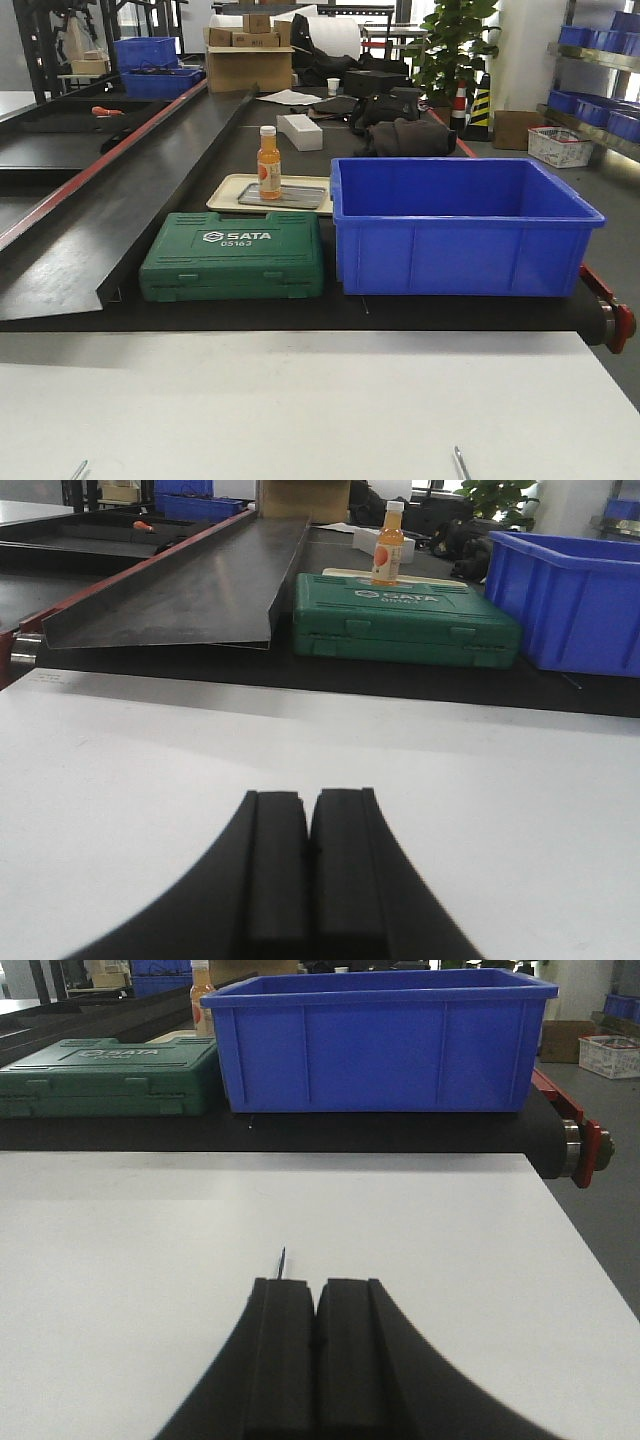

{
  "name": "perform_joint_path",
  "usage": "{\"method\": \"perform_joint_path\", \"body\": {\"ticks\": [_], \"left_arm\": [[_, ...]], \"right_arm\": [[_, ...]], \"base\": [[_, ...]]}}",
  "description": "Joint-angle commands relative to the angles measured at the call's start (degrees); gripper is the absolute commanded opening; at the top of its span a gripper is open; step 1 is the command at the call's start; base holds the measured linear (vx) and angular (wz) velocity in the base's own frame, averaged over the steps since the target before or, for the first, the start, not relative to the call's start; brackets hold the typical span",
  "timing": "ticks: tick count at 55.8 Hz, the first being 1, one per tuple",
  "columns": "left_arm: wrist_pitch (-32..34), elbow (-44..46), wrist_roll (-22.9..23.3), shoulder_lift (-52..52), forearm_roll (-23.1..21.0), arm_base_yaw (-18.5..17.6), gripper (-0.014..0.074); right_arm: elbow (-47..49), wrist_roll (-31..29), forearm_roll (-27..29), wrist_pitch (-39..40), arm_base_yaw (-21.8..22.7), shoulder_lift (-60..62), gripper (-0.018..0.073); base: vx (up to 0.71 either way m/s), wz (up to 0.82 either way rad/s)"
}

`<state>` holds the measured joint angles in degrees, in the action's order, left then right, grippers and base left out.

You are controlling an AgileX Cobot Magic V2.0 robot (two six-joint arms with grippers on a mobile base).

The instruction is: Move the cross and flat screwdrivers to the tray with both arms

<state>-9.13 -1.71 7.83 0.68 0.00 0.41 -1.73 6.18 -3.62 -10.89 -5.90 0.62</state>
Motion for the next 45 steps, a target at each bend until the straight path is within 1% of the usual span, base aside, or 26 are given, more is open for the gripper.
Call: {"method": "perform_joint_path", "body": {"ticks": [1,14,19,27,29,34,38,41,45], "left_arm": [[4.97,1.71,0.53,0.69,0.0,0.07,-0.0006],[5.85,1.71,0.53,0.69,0.0,0.07,-0.0006],[7.53,1.71,0.59,0.69,0.0,0.07,-0.0006],[14.4,1.71,0.58,0.69,0.0,0.07,-0.0006],[16.47,1.71,0.58,0.69,0.0,0.07,-0.0006],[24.04,1.75,0.58,0.69,0.0,0.07,-0.0006],[27.01,2.55,0.58,0.69,0.0,0.07,-0.0004],[26.65,3.5,0.58,0.69,0.0,0.07,-0.0002],[22.9,5.56,0.58,0.65,0.0,0.07,0.0011]], "right_arm": [[-0.43,-0.4,-0.64,4.76,0.22,0.34,-0.0008],[-0.43,-0.75,-0.83,5.87,0.22,0.34,-0.0008],[-0.43,-0.75,-0.83,6.98,0.22,0.34,-0.0008],[-0.43,-0.61,-0.79,11.23,0.22,0.34,-0.0008],[-0.43,-0.61,-0.79,13.25,0.22,0.34,-0.0008],[-0.38,-0.61,-0.79,20.57,0.22,0.34,-0.0008],[0.11,-0.61,-0.79,23.57,0.22,0.29,-0.0008],[1.33,-0.55,-0.79,22.52,0.22,0.05,-0.0006],[3.82,-0.16,-0.79,19.13,0.22,-1.61,-0.0004]], "base": [[0.0,0.0],[0.0,0.0],[0.0,0.0],[0.0,0.0],[0.0,0.0],[0.0,0.0],[0.0,0.0],[0.0,0.0],[0.0,0.0]]}}
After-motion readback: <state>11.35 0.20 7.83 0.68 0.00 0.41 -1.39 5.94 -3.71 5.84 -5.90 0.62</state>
